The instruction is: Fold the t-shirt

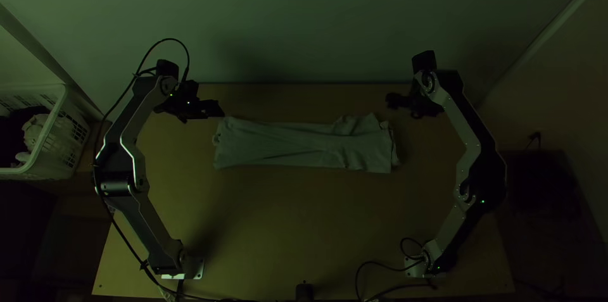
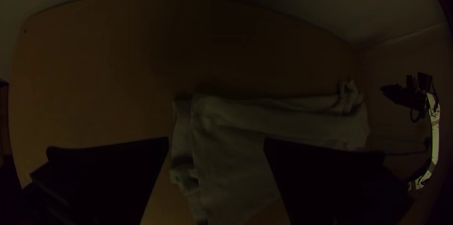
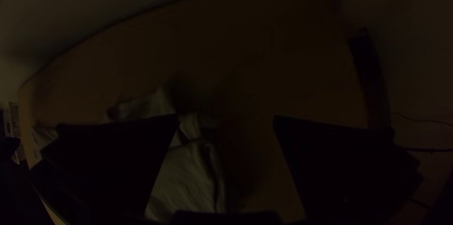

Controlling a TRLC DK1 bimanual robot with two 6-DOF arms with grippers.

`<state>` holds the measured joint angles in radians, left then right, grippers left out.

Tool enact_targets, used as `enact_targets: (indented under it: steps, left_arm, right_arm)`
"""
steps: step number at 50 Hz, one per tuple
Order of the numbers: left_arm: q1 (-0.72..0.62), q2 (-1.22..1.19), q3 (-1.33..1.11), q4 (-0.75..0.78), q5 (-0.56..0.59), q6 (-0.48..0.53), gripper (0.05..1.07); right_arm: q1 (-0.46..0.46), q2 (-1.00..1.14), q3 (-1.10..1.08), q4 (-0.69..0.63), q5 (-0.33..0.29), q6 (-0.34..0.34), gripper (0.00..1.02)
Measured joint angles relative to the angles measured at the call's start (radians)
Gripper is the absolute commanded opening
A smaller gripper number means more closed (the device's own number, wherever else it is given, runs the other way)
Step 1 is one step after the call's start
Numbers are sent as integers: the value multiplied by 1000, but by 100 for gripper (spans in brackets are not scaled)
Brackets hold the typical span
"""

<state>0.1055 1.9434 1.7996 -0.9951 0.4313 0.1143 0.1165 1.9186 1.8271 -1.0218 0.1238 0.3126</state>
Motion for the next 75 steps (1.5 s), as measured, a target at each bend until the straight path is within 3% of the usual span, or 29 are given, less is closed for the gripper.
enact_targets:
  steps: [6, 18, 32, 49, 64, 75]
  left_arm:
    - [57, 0, -45, 3, 106, 4, 103]
    - [129, 0, -144, 23, 247, 19, 103]
    - [154, 0, -269, 131, 283, 27, 103]
    - [161, 56, -311, 148, 323, 52, 103]
    - [48, 56, -333, 210, 340, 34, 103]
    - [-93, 53, -342, 290, 338, -60, 103]
  right_arm:
    - [-14, -63, 6, 0, -10, 0, 98]
    - [-42, -172, 20, 7, -125, 0, 98]
    - [-49, -256, 25, 19, -140, 0, 98]
    - [-54, -310, 25, 19, -140, 0, 98]
    - [-54, -342, 25, 19, -140, 0, 98]
    - [-53, -355, 25, 19, -140, 0, 98]
